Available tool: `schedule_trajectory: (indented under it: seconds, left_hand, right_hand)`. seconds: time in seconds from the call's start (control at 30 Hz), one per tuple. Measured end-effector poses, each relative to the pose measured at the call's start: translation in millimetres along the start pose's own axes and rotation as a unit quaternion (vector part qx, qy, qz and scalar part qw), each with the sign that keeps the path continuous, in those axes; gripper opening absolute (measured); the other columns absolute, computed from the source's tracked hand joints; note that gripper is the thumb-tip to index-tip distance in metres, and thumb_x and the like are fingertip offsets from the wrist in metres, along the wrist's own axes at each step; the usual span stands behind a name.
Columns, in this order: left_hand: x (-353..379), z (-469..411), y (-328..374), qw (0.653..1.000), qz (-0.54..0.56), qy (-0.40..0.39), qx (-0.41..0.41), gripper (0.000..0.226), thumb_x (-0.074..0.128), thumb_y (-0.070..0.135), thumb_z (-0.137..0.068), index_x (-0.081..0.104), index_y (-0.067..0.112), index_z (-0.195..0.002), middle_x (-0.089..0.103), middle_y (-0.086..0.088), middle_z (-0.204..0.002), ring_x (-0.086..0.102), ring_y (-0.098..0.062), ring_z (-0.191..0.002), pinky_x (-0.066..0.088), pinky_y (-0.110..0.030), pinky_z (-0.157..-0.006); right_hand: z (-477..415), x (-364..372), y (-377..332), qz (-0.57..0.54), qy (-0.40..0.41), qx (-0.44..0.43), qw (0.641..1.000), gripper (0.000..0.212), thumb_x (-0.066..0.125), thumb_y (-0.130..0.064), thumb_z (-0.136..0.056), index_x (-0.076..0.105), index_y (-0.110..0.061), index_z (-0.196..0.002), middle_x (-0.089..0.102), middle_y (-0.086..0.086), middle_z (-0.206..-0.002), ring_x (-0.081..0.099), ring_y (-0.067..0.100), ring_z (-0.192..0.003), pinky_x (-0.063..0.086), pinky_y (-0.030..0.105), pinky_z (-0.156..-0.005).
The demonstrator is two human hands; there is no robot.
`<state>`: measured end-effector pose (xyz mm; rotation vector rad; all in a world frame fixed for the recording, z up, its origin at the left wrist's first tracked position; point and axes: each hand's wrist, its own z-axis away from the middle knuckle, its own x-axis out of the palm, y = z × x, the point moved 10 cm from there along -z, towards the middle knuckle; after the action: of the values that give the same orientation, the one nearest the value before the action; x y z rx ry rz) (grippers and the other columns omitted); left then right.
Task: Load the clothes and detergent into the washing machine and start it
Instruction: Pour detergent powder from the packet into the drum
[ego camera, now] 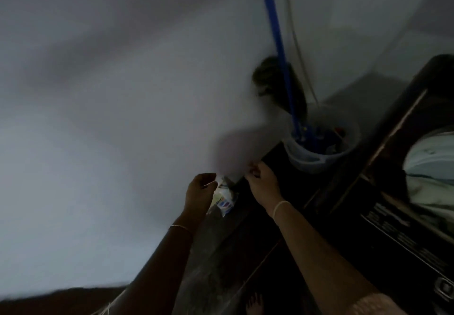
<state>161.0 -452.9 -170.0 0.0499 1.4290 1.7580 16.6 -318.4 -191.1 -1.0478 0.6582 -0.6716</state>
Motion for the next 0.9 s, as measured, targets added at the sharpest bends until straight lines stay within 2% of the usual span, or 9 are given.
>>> schedule_trajectory:
  seconds: [0.13,0.23,0.33,0.47,0.57,0.63,0.73,0.83,0.9]
  left_hand:
    - [6.6,-35.9,-55.0,0.998,-0.034,-0.013,-0.055,0.029,0.061,0.012,-0.089,0.061,0.012,-0.117,0.065,-0.005,-0.118,0.062,-0.022,-0.101,0.050,-0.038,-0.091]
    - [13.9,-67.2,-96.2,0.994,-0.061,-0.030,-0.087,0.029,0.065,0.016,-0.086,0.061,0.019,-0.115,0.066,-0.003,-0.119,0.064,-0.020,-0.101,0.049,-0.031,-0.088]
    - [19.3,-102.9,-139.5,0.989,-0.076,-0.030,-0.126,0.033,0.066,0.022,-0.086,0.058,0.021,-0.118,0.063,-0.003,-0.125,0.063,-0.020,-0.104,0.049,-0.033,-0.091]
    - [31.7,-144.4,-190.9,0.981,-0.079,-0.028,-0.175,0.040,0.062,0.021,-0.090,0.052,0.016,-0.129,0.057,-0.005,-0.133,0.060,-0.020,-0.108,0.042,-0.026,-0.085]
    - [46.2,-172.1,-217.5,0.976,-0.078,-0.036,-0.198,0.046,0.062,0.022,-0.091,0.047,0.015,-0.134,0.053,-0.007,-0.136,0.056,-0.015,-0.103,0.040,-0.024,-0.079]
    - [54.7,-191.3,-231.7,0.975,-0.078,-0.036,-0.205,0.048,0.061,0.021,-0.091,0.045,0.014,-0.137,0.052,-0.007,-0.138,0.053,-0.012,-0.099,0.041,-0.019,-0.074]
    - [67.8,-219.2,-252.1,0.975,-0.076,-0.039,-0.204,0.048,0.060,0.020,-0.093,0.043,0.014,-0.137,0.052,-0.006,-0.138,0.052,-0.008,-0.095,0.038,-0.005,-0.052]
    - [76.2,-240.9,-270.1,0.976,-0.082,-0.031,-0.199,0.046,0.060,0.020,-0.092,0.045,0.014,-0.135,0.056,-0.006,-0.135,0.057,-0.009,-0.094,0.034,-0.006,-0.053]
    - [81.6,-250.2,-281.6,0.976,-0.086,-0.027,-0.196,0.043,0.058,0.018,-0.093,0.047,0.013,-0.134,0.058,-0.005,-0.130,0.057,-0.002,-0.079,0.037,-0.005,-0.049]
  right_hand:
    - [-37.9,39.3,61.7,0.037,-0.027,0.074,0.996,0.023,0.059,-0.012,-0.088,0.061,-0.009,-0.111,0.061,0.012,-0.120,0.057,0.029,-0.113,0.045,0.043,-0.101]
    - [-68.8,73.6,101.9,0.108,-0.067,0.109,0.986,0.029,0.058,-0.013,-0.086,0.060,-0.013,-0.116,0.061,0.010,-0.124,0.056,0.030,-0.118,0.045,0.044,-0.102]
    - [-98.5,114.3,139.1,0.182,-0.116,0.123,0.969,0.038,0.058,-0.021,-0.088,0.054,-0.019,-0.126,0.059,0.007,-0.130,0.053,0.030,-0.122,0.045,0.043,-0.102]
    - [-140.7,158.6,185.6,0.317,-0.202,0.106,0.921,0.044,0.056,-0.028,-0.090,0.047,-0.021,-0.132,0.055,0.009,-0.134,0.051,0.032,-0.125,0.044,0.047,-0.103]
    - [-182.1,174.0,207.8,0.404,-0.223,0.068,0.885,0.045,0.057,-0.024,-0.090,0.049,-0.018,-0.134,0.054,0.008,-0.137,0.049,0.029,-0.127,0.044,0.042,-0.104]
    - [-208.7,188.1,215.7,0.477,-0.239,0.006,0.846,0.043,0.059,-0.024,-0.090,0.052,-0.016,-0.132,0.052,0.006,-0.138,0.049,0.026,-0.127,0.045,0.040,-0.103]
    - [-237.5,221.6,233.4,0.574,-0.290,-0.101,0.759,0.043,0.063,-0.024,-0.087,0.054,-0.015,-0.128,0.042,0.005,-0.147,0.048,0.028,-0.127,0.046,0.042,-0.100]
    - [-251.0,254.9,261.2,0.630,-0.340,-0.170,0.677,0.043,0.062,-0.017,-0.085,0.053,-0.015,-0.127,0.021,0.006,-0.158,0.038,0.033,-0.134,0.043,0.049,-0.101]
    - [-257.0,267.8,277.5,0.645,-0.350,-0.190,0.653,0.039,0.062,-0.014,-0.085,0.054,-0.012,-0.123,0.016,0.011,-0.158,0.034,0.038,-0.135,0.040,0.051,-0.104]
